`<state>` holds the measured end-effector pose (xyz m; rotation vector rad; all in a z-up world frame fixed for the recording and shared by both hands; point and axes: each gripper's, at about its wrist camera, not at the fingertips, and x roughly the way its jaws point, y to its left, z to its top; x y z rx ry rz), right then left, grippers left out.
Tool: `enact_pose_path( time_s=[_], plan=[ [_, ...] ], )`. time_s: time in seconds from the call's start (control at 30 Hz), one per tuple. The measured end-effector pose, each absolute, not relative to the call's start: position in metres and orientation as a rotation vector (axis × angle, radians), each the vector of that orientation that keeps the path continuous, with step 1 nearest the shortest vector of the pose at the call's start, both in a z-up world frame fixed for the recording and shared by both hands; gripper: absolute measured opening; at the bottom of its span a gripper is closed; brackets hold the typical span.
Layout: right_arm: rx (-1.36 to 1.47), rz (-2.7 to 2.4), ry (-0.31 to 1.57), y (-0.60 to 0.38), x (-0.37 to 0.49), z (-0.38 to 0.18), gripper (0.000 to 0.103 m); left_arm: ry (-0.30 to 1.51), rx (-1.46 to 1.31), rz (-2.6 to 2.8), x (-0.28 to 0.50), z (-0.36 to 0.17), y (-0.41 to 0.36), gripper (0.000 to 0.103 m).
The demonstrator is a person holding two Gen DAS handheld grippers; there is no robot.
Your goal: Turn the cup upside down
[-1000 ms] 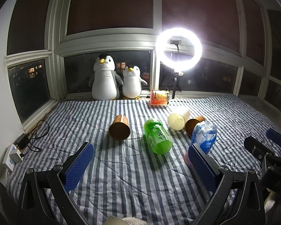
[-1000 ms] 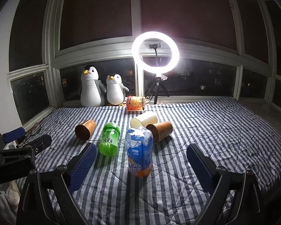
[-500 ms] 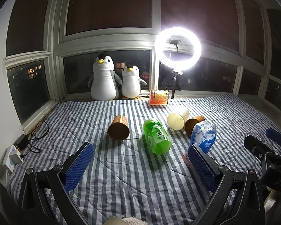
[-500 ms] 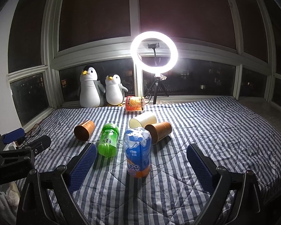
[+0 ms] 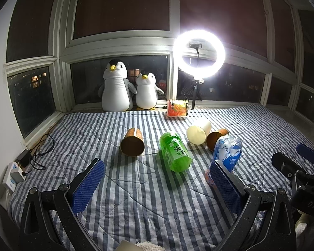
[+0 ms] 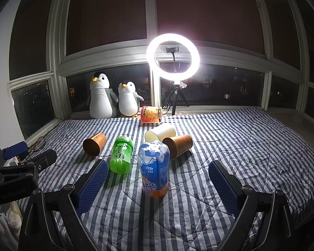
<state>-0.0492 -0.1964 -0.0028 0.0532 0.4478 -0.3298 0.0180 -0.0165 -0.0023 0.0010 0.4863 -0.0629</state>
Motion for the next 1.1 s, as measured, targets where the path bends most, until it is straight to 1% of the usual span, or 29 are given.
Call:
enact_pose_path(
  time_s=[1.1],
  plan=[
    [0.059, -0.326, 0.464, -0.201, -0.0481, -0.0071, 0.095, 0.484, 0.017, -0.074, 0.0223, -0.0082, -0.0236, 0.102]
  ],
)
